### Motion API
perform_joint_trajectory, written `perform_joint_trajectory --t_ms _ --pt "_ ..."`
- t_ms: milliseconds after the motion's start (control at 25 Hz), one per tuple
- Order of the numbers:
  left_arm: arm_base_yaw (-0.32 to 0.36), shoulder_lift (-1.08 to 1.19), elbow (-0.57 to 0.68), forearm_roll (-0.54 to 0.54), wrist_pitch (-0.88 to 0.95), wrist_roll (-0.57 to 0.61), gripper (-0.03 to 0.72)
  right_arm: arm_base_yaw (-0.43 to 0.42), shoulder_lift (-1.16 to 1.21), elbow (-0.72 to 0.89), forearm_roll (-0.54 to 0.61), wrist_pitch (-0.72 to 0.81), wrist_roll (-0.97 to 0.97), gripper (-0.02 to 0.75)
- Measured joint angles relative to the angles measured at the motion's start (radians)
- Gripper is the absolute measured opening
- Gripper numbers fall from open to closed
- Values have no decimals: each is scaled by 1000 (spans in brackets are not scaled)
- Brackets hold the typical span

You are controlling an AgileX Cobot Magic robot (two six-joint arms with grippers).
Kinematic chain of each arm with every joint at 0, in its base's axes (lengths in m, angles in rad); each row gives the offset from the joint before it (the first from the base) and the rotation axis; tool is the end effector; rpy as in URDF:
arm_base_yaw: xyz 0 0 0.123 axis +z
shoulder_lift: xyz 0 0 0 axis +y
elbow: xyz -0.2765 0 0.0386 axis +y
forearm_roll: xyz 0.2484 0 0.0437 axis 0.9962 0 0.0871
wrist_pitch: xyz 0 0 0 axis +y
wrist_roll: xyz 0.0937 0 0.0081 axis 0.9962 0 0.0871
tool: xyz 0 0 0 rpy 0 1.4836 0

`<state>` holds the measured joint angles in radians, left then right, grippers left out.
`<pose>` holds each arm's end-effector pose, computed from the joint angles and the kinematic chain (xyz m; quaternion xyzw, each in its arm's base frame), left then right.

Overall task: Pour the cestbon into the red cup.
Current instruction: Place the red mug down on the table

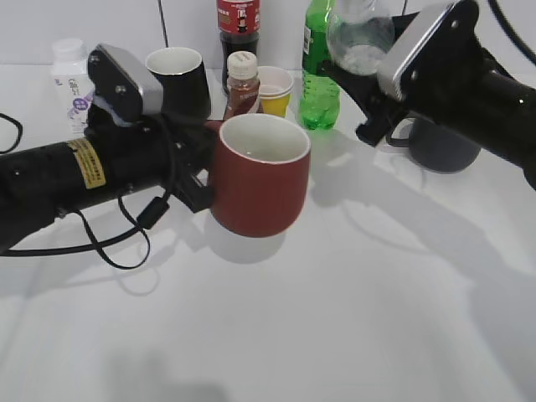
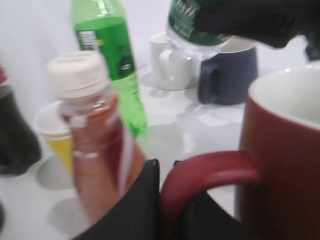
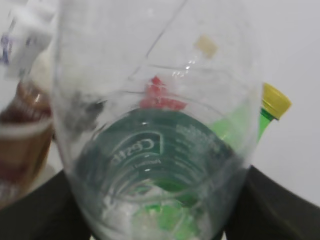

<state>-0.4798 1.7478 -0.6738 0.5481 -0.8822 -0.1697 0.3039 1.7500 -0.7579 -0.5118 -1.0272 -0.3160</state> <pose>0.2736 -0.1850 0.1751 0.3749 0.6655 -0.2436 0.5977 0.3174 0.1408 0.2092 -0.4326 0.5345 0.0411 0.7249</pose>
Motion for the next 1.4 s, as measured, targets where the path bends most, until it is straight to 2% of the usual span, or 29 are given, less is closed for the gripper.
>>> perform_joint_trajectory --t_ms 120,240,400,520,880,1000,1400 --pt "30 0 8 -9 -12 0 41 0 17 -43 4 -5 161 480" --pt "68 0 43 -63 -67 0 41 0 33 -95 11 -6 298 480" --pt "131 -19 91 -102 -108 0 41 0 53 -128 16 9 345 480" --pt "180 -22 101 -109 -118 1 41 0 55 -129 20 74 399 480" --pt "333 -22 98 -216 -96 126 41 0 66 -131 12 192 520 480" --pt "358 -4 75 -229 -79 131 41 0 85 -130 10 202 522 480" --pt "359 229 -80 -231 -118 132 41 0 124 -130 10 208 521 480"
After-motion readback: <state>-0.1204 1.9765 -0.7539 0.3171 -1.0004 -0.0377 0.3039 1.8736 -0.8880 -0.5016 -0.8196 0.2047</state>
